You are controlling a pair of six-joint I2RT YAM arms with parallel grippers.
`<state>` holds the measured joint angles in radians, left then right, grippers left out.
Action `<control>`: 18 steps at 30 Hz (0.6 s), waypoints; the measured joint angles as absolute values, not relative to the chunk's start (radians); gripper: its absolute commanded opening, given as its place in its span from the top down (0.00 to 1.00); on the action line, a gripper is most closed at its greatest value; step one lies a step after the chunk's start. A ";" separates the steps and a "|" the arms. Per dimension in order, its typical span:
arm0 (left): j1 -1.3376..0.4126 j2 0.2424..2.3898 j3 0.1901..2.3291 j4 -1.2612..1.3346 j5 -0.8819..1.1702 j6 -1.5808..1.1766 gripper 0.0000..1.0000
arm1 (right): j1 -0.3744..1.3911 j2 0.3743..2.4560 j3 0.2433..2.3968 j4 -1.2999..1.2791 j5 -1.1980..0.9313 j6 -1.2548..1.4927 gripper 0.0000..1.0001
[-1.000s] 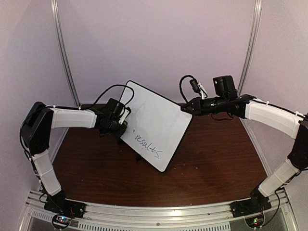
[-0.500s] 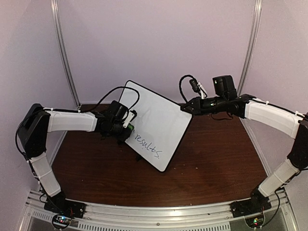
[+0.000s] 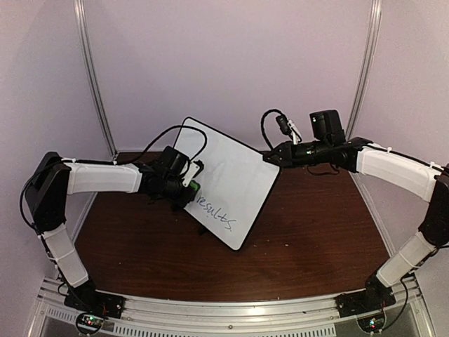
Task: Erase the whiteboard
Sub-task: Erase the center of the whiteboard.
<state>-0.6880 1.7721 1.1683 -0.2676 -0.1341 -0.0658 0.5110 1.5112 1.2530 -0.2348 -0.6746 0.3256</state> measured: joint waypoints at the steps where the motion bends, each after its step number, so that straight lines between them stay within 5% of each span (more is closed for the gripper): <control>1: -0.693 1.774 1.174 -0.276 -0.156 -0.066 0.93 | 0.511 1.512 1.253 -0.234 -0.675 0.326 1.00; 18: -0.628 1.806 1.239 -0.300 -0.334 -0.038 0.93 | 0.517 1.517 1.254 -0.213 -0.688 0.314 1.00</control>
